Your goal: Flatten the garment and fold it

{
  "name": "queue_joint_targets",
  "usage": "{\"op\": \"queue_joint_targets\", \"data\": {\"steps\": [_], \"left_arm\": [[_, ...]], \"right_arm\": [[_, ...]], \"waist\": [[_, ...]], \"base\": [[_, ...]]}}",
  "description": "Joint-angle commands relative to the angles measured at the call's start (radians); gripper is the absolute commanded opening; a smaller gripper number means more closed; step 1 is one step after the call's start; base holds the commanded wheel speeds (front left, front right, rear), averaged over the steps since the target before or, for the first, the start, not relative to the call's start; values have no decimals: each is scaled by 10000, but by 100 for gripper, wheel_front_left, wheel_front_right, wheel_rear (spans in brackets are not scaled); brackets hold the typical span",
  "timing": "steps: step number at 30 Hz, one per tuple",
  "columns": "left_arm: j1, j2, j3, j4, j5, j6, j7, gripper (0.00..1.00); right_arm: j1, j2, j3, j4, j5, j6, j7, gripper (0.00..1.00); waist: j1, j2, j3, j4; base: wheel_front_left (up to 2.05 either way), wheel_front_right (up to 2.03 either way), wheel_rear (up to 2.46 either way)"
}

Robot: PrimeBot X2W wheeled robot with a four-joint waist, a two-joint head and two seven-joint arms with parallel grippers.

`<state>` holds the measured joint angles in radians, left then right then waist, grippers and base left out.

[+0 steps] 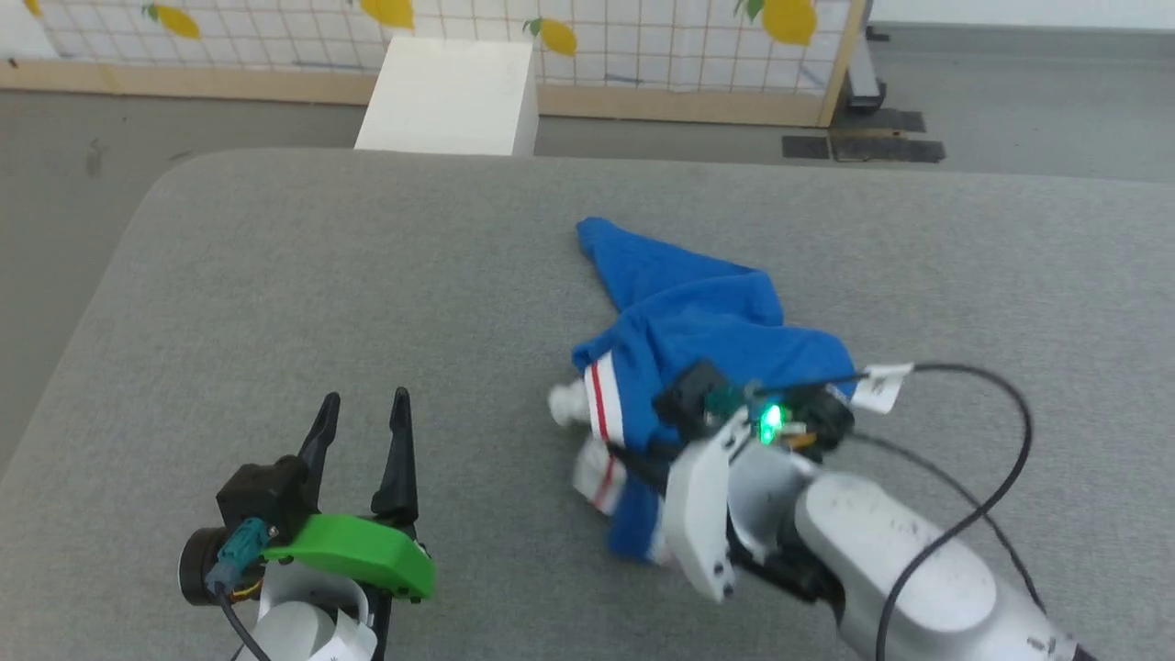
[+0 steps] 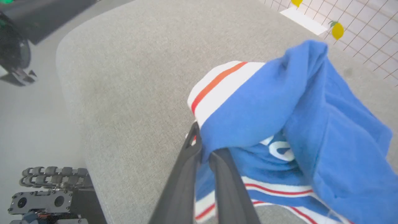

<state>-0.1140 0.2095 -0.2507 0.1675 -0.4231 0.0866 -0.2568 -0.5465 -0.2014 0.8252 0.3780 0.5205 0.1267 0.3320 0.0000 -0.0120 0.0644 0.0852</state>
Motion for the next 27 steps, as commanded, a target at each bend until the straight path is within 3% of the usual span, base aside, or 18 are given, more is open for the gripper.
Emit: {"op": "queue_joint_targets", "data": {"steps": [1,8,15,22,23,25,26,27], "left_arm": [[88,37,-19,-22,-7,23,-23,100],[-5,-12,-163,-148,-11,18,20,100],[-225,-110,-298,8,-37,-80,12,100],[-319,-155,-298,150,-42,-107,-9,100],[-330,-150,-289,172,-45,-112,-12,100],[-332,-145,-270,188,-40,-91,-16,100],[-333,-136,-262,202,-42,-90,-17,100],[-333,-129,-259,223,-48,-97,-18,100]], "right_arm": [[-236,60,-308,-193,-171,40,-216,0],[-367,230,-2812,27,-533,40,-570,0],[105,-18,-5827,1789,-584,40,-754,0],[948,-158,-7766,3363,-591,40,-1280,0],[1067,-151,-7998,3563,-624,40,-1413,6],[1245,-47,-8273,3799,-672,40,-1643,76],[1307,4,-8336,3833,-697,40,-1766,100],[1382,79,-8406,3828,-704,40,-1936,100]], "waist": [[0,120,-121,-137],[0,120,147,-169],[0,120,547,-46],[0,120,696,-58],[0,120,703,-84],[0,120,703,-160],[0,120,696,-196],[0,120,676,-235]], "base": [[0,0,0],[0,0,0],[0,0,0],[0,0,0],[0,0,0],[0,0,0],[0,0,0],[0,0,0]]}}
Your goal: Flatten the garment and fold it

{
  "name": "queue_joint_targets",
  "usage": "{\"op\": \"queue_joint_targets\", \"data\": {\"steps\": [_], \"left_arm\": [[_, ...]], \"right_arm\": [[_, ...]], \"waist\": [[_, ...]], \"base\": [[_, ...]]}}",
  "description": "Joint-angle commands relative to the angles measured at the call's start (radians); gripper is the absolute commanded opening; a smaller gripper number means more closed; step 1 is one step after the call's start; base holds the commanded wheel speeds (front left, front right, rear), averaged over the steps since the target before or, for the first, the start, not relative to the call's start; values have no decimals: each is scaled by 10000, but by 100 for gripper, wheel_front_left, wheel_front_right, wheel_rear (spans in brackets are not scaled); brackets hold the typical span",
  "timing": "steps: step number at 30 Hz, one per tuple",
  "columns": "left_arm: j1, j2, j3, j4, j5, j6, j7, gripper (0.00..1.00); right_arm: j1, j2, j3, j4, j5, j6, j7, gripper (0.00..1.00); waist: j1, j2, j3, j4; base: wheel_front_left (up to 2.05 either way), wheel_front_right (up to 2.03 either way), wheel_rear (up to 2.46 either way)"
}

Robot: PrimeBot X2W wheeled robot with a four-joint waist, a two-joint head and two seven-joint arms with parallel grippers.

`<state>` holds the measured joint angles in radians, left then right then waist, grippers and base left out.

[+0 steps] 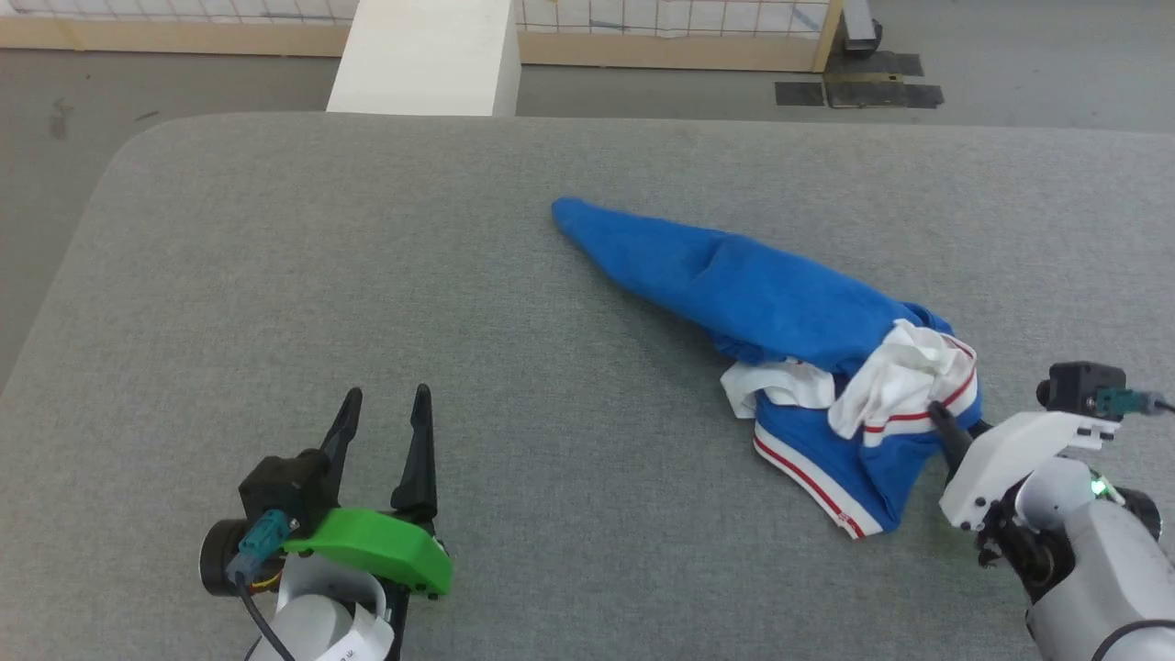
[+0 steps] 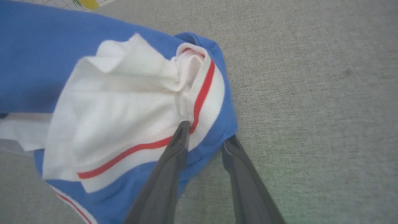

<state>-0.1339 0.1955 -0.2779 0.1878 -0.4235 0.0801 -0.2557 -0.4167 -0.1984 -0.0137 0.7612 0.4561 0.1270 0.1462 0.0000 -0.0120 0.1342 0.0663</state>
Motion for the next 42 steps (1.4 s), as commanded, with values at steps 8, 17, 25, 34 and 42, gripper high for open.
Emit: {"op": "queue_joint_targets", "data": {"steps": [8,17,25,34,42], "left_arm": [[-12,86,14,84,-92,-15,-25,100],[128,162,-83,-23,-104,54,82,100],[141,127,-186,-51,-130,16,60,100],[13,40,-252,-1,-137,-11,23,100],[-131,-5,-248,103,-130,-39,-9,100]], "right_arm": [[868,257,-543,-1612,-951,37,-973,100],[1465,-56,1020,-4658,-1327,37,2380,100],[1039,-1268,2773,-5702,-838,37,4816,100],[258,-1885,4248,-5027,-446,37,5352,100],[-212,-1935,4834,-3847,-326,37,5105,0]], "waist": [[0,120,-394,-236],[0,120,-730,-202],[0,120,-648,163],[0,120,-317,436],[0,120,-161,467]], "base": [[0,0,0],[0,0,0],[0,0,0],[0,0,0],[0,0,0]]}}
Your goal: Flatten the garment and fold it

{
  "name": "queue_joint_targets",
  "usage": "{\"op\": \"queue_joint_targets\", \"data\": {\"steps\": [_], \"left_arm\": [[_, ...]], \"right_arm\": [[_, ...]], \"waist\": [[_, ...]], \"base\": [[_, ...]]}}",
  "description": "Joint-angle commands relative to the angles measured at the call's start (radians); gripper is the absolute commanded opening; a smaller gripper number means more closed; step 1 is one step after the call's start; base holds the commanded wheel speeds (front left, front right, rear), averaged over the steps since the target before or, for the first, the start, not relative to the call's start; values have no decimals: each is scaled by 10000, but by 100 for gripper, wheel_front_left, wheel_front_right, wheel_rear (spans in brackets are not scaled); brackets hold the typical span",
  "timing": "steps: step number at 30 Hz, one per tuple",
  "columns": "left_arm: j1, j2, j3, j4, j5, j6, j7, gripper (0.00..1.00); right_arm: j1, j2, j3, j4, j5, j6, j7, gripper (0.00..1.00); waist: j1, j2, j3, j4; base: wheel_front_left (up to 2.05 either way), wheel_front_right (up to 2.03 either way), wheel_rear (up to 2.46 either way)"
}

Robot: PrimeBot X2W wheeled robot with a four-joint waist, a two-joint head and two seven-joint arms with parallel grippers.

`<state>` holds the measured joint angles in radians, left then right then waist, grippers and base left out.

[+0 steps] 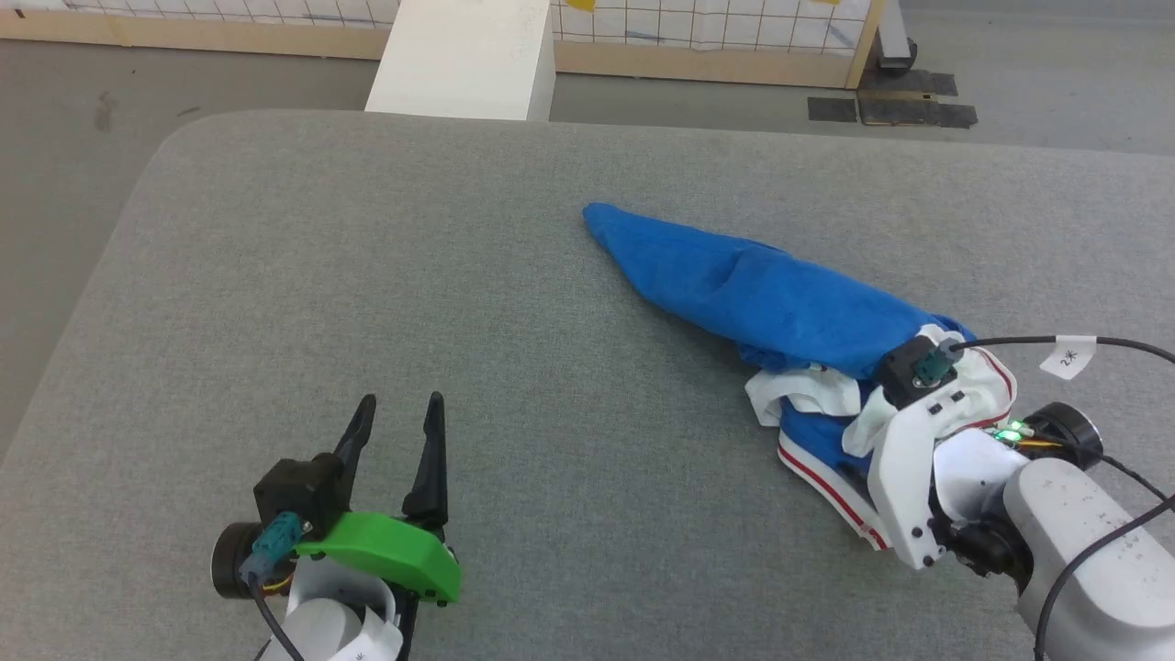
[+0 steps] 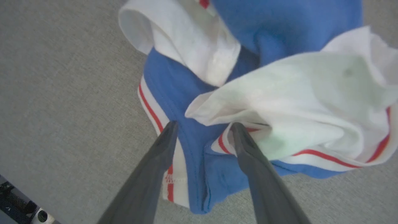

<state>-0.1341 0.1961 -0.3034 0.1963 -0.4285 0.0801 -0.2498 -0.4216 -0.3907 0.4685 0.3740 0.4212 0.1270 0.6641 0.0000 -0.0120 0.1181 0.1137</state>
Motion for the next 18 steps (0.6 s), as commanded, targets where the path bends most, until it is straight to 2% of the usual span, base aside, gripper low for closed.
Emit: {"op": "queue_joint_targets", "data": {"steps": [1,7,11,18], "left_arm": [[-130,-8,18,35,-83,-37,-72,100],[-39,53,103,92,-87,3,-87,100],[30,75,106,81,-76,48,-91,100],[189,135,129,-28,-98,157,-89,100]], "right_arm": [[-209,-3,28,133,34,37,-162,0],[-379,-8,-122,265,1,37,-762,0],[-241,-84,-624,87,-2,37,-1063,0],[605,13,-2809,-509,-397,37,-1971,0]], "waist": [[0,120,-3,-26],[0,120,-186,-258],[0,120,-380,-451],[0,120,-588,-803]], "base": [[0,0,0],[0,0,0],[0,0,0],[0,0,0]]}}
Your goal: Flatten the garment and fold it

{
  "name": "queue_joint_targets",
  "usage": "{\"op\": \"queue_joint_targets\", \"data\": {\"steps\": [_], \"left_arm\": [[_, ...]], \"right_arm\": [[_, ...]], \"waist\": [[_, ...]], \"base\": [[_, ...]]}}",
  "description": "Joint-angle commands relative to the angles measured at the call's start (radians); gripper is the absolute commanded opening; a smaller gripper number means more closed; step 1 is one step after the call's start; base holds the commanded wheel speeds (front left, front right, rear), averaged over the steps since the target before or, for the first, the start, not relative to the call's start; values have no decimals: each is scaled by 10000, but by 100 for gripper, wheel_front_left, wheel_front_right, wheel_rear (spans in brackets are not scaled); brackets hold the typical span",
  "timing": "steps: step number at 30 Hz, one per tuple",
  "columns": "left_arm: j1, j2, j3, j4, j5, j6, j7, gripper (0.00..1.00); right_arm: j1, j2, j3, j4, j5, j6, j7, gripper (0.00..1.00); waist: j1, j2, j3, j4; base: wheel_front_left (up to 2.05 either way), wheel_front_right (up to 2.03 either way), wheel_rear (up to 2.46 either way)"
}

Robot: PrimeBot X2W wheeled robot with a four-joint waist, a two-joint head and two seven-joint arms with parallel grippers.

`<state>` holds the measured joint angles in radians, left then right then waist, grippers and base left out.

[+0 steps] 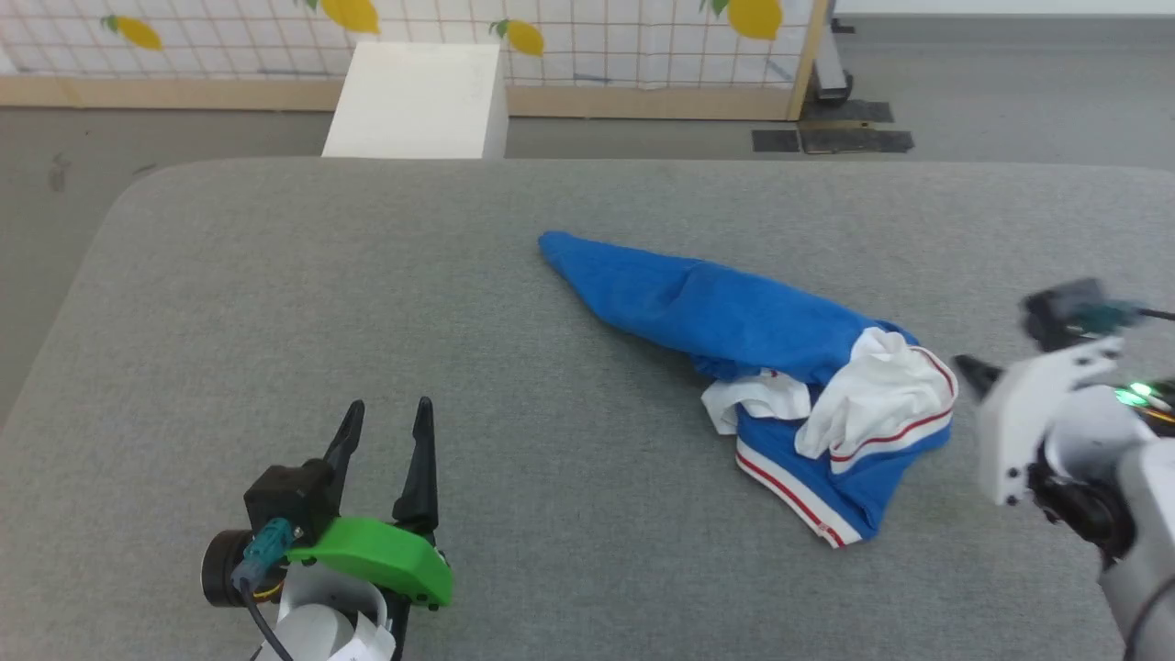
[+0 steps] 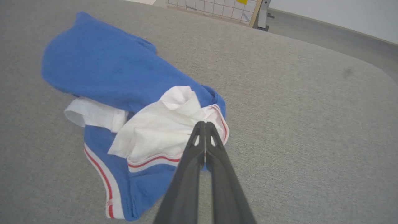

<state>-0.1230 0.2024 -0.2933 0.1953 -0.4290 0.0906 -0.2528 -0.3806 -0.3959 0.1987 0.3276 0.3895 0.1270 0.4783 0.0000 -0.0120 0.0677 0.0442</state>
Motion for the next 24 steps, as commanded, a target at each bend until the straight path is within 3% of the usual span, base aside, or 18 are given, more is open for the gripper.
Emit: {"op": "queue_joint_targets", "data": {"steps": [1,10,15,16,17,18,19,24], "left_arm": [[88,79,31,-30,-99,58,-59,100],[202,167,26,-150,-144,144,-13,100],[265,205,-4,-251,-153,202,36,100],[271,210,-16,-275,-155,212,52,100],[273,214,-25,-292,-154,221,63,100],[273,217,-38,-308,-156,229,78,100],[270,224,-43,-310,-163,226,84,100],[253,218,-86,-328,-192,248,92,100]], "right_arm": [[359,171,-455,-147,-182,37,-274,0],[2154,1425,-2992,-1247,-1216,37,-800,0],[2724,1967,-3483,-1699,-1458,37,-702,0],[2788,2034,-3527,-1783,-1511,37,-685,9],[2827,2084,-3552,-1841,-1545,37,-665,30],[2858,2139,-3573,-1904,-1581,37,-637,86],[2870,2177,-3589,-1953,-1604,37,-615,100],[2799,2192,-3435,-2171,-1665,37,-396,100]], "waist": [[0,120,-92,-139],[0,120,-228,-349],[0,120,-253,-391],[0,120,-250,-389],[0,120,-245,-385],[0,120,-244,-373],[0,120,-241,-360],[0,120,-217,-257]], "base": [[0,0,0],[0,0,0],[0,0,0],[0,0,0],[0,0,0],[0,0,0],[0,0,0],[0,0,0]]}}
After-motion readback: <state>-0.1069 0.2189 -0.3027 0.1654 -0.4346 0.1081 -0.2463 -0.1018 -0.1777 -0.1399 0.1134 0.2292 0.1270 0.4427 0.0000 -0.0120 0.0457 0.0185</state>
